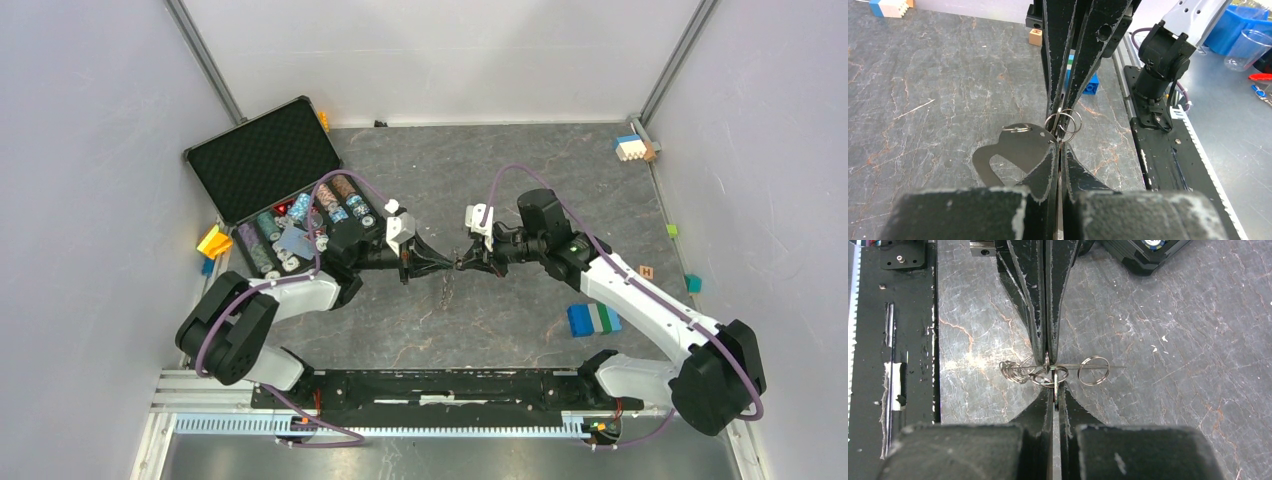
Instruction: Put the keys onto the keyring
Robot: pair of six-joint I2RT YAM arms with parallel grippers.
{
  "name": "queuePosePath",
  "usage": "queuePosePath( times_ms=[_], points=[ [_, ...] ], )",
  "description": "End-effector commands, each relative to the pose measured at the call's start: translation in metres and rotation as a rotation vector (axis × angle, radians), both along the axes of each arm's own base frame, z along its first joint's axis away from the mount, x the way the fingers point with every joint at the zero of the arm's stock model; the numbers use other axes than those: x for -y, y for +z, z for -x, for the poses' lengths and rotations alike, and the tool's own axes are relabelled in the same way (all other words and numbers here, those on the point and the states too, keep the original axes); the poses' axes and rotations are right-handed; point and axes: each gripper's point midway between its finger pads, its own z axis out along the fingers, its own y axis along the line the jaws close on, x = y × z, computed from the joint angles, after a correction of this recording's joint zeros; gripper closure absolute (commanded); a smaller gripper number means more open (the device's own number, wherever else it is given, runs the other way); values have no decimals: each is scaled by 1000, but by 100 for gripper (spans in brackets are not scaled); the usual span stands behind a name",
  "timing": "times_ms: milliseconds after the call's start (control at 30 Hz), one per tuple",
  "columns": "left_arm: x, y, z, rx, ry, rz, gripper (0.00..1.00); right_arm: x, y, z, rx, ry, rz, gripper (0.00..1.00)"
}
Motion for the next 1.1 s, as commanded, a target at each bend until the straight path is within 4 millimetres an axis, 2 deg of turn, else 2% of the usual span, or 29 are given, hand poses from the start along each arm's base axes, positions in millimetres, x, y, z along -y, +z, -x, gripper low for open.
queuePosePath(
  times_ms=[0, 333, 533, 633, 767, 900, 1000, 1067],
  points=[
    [3, 20, -8, 103, 23, 26, 98, -6, 26, -2, 57, 30, -38, 100],
    [3, 26, -16, 101, 65, 27, 86, 5, 27, -5, 96, 7, 20, 100],
    [1, 29, -17, 121, 74, 21, 74, 10, 24, -7, 93, -1, 67, 100],
    [0, 30, -18, 134, 75, 14, 67, 13, 25, -13, 101, -24, 95, 100],
    [-2, 34, -20, 146, 81, -2, 58, 21, 41, -31, 171, -87, 163, 100],
    [-7, 38, -24, 176, 98, -31, 42, 25, 58, -44, 242, -145, 229, 100],
    [-12, 36, -31, 173, 128, -79, 27, 27, 61, -54, 284, -193, 304, 100],
    [-19, 32, -42, 168, 187, -142, 20, 33, 59, -64, 311, -235, 391, 100]
  ],
)
